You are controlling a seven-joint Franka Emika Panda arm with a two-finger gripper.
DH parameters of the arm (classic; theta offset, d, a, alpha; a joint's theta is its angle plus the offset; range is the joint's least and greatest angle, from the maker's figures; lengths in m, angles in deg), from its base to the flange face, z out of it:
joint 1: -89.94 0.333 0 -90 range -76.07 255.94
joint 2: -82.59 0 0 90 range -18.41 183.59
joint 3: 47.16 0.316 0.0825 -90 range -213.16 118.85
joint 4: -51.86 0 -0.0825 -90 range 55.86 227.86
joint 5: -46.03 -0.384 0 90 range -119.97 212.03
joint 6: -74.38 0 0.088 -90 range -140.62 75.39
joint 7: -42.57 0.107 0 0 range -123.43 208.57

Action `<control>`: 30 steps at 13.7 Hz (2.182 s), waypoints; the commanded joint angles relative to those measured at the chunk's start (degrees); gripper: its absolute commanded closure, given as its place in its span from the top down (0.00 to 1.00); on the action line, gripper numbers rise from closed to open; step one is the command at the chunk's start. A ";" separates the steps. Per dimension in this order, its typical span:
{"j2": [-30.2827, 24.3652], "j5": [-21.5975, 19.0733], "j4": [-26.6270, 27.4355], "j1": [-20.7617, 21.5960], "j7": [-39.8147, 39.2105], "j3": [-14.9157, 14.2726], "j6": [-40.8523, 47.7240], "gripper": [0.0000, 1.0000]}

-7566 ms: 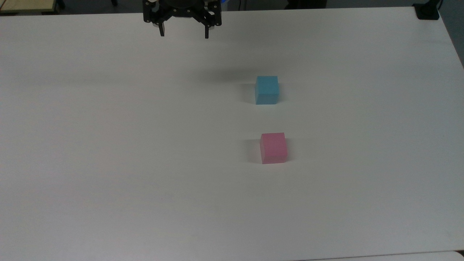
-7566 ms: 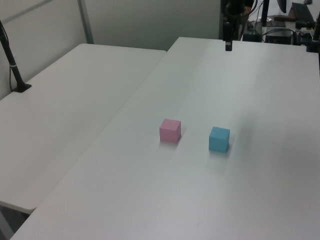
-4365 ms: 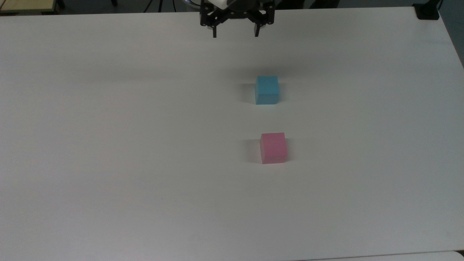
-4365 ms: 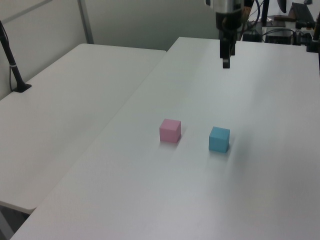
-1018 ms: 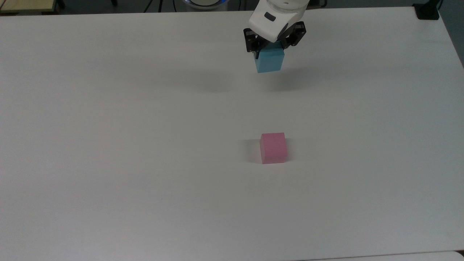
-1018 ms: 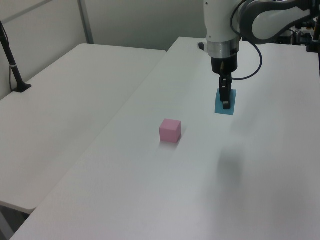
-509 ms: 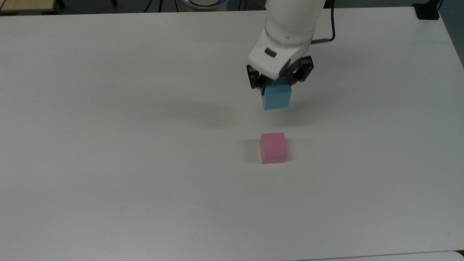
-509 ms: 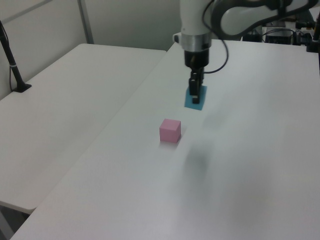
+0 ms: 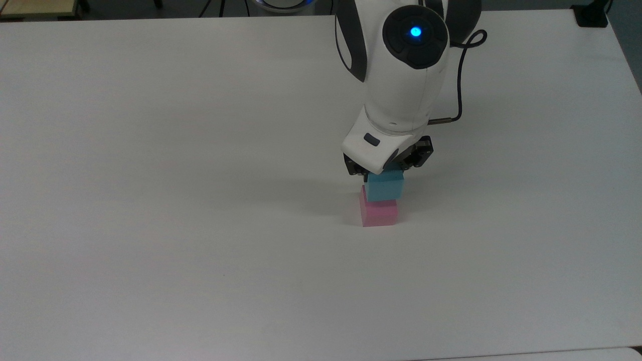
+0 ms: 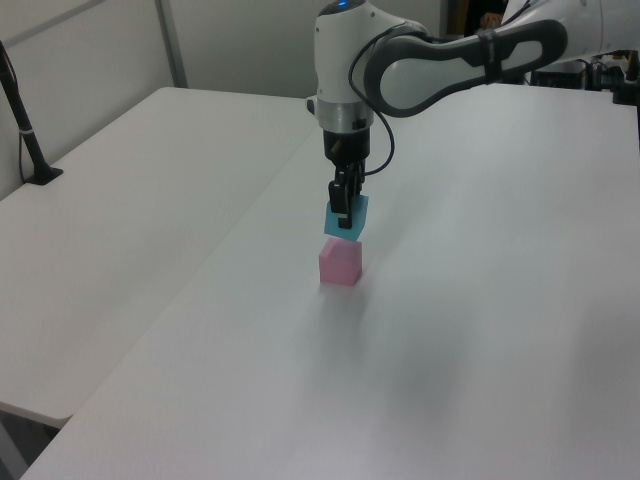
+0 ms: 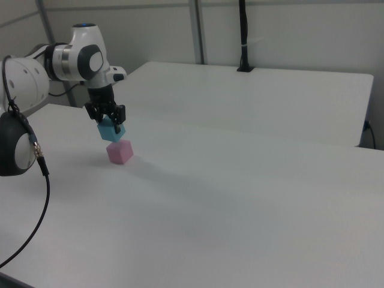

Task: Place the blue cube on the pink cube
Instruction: 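Carry the blue cube over the pink cube and lower it, then set the blue cube onto the pink cube and open the gripper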

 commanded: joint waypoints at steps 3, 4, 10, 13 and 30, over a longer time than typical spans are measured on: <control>1.38 0.88 -2.74 2.76 1.74 -1.93 -0.79 0.26; 1.56 0.88 -2.65 2.76 1.75 -2.02 -0.88 0.26; 3.23 2.54 -0.28 3.46 2.53 -2.20 -4.83 0.26; 4.28 3.87 0.24 3.91 3.33 -2.20 -5.37 0.58; -34.98 2.37 28.17 -6.98 5.62 -1.05 7.73 1.00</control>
